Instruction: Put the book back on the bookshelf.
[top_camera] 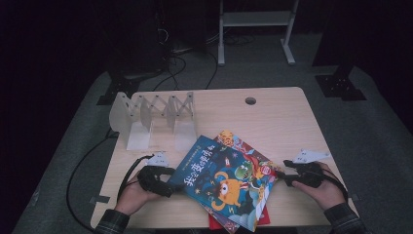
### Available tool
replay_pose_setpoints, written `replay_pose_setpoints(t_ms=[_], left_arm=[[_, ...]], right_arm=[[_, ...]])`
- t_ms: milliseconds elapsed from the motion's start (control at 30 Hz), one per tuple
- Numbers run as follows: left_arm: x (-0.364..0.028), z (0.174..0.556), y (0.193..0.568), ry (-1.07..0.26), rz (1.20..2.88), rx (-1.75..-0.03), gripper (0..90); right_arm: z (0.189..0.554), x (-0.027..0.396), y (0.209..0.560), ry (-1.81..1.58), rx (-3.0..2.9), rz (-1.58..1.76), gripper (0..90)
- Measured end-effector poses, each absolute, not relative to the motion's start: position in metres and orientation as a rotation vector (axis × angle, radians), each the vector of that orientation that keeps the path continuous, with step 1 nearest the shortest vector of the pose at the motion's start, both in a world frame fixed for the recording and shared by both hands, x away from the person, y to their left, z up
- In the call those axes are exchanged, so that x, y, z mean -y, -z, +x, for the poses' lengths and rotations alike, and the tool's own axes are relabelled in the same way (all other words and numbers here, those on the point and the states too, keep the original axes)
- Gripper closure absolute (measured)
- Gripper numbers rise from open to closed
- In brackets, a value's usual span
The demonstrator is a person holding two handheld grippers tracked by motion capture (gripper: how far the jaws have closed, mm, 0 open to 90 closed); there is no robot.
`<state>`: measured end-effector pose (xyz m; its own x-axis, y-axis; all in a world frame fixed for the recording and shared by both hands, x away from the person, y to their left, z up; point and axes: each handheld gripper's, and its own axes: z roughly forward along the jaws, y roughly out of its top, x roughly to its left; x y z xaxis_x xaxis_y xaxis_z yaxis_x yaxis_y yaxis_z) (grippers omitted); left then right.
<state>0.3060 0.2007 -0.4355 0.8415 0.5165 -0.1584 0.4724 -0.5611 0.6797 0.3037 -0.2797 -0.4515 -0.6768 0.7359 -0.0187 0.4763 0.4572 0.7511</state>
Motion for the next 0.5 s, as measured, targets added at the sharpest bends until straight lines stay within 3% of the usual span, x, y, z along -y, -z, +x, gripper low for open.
replay_pose_setpoints(t_ms=[500], left_arm=[[-0.2081,0.3051,0.4278,0.021,2.231,-0.658,23.0]], right_arm=[[0.3123,0.2780,0.4493,-1.093,-2.408,0.993,49.3]])
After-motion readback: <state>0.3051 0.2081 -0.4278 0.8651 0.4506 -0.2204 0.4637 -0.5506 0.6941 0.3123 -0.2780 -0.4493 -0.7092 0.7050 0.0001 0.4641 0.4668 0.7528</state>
